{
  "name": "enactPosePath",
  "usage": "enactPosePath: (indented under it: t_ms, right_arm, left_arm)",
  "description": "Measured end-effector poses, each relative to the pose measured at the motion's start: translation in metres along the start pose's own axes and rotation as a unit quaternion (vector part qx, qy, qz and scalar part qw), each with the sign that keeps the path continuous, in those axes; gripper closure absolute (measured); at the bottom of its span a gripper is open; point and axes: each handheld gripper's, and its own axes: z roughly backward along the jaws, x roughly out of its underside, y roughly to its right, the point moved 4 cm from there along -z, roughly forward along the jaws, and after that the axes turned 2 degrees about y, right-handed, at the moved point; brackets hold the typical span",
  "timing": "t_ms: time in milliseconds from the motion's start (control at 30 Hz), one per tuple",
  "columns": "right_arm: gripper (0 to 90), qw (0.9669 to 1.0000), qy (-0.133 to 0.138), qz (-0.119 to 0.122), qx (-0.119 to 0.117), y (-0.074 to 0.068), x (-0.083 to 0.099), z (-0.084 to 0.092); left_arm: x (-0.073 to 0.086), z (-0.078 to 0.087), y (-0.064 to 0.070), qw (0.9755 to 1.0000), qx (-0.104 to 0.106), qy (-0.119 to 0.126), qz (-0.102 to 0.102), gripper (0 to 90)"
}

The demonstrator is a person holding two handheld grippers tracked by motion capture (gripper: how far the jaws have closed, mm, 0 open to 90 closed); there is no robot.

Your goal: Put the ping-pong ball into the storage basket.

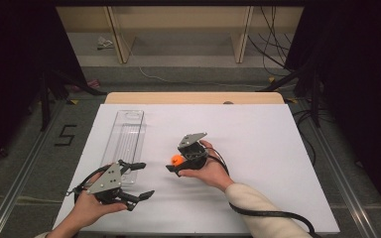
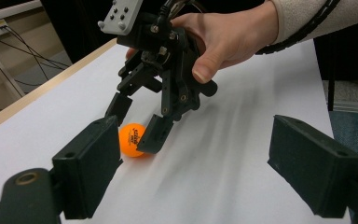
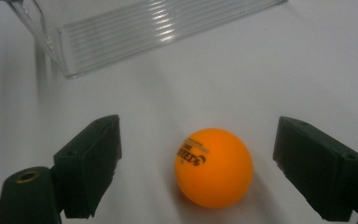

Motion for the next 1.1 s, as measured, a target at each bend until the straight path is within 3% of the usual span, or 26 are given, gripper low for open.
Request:
enactPosePath:
  t_ms: [500,1100]
  right_arm:
    - [17.0,0.9999,-0.014,0.002,-0.005,0.0,0.005,-0.009]
    - [30.4,0.9998,-0.018,0.005,0.004,0.002,0.007,-0.011]
  left_arm:
    - [0.0,0.0,0.0,1.0,0.0,0.0,-0.001,16.3]
    - [0.0,0.0,0.0,1.0,0.001,0.0,-0.001,16.4]
